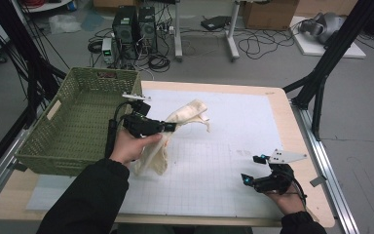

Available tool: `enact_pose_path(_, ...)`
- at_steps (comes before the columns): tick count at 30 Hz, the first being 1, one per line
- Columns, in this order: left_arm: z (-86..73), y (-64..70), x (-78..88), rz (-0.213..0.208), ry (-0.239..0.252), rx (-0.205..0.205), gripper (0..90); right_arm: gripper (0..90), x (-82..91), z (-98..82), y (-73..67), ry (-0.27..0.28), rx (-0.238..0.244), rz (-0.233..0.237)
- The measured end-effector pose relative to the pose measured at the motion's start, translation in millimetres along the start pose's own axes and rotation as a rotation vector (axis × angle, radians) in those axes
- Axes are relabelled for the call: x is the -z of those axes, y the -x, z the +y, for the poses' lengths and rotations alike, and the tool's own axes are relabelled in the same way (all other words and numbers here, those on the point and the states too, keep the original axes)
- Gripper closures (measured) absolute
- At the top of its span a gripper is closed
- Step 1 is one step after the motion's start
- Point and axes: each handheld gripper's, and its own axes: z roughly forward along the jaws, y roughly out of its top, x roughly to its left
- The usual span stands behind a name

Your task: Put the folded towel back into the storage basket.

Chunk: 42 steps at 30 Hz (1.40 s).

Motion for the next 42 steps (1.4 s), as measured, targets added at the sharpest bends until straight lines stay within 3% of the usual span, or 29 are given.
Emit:
enact_pose_path(14, 5.1, -5.2, 12.8, 0.015, 0.023, 0.045, 79.9, 11.9, -1.8, 0.4, 0.3, -0.004, 0.001, 0.002)
enact_pose_path(27, 10.0, -12.0, 24.0, 0.017, 0.047, 0.118, 79.9, 12.0, -4.3, 1.7, 0.9, -0.005, 0.008, 0.005)
enact_pose_path(37, 17.4, -14.1, 39.6, 0.042, 0.076, 0.136, 79.9, 11.9, -6.0, 2.5, 1.4, -0.008, 0.012, 0.008)
enact_pose_path(42, 21.5, -12.7, 45.7, 0.069, 0.067, 0.137, 80.0, 11.9, -7.4, 2.8, 1.4, -0.012, 0.011, 0.011)
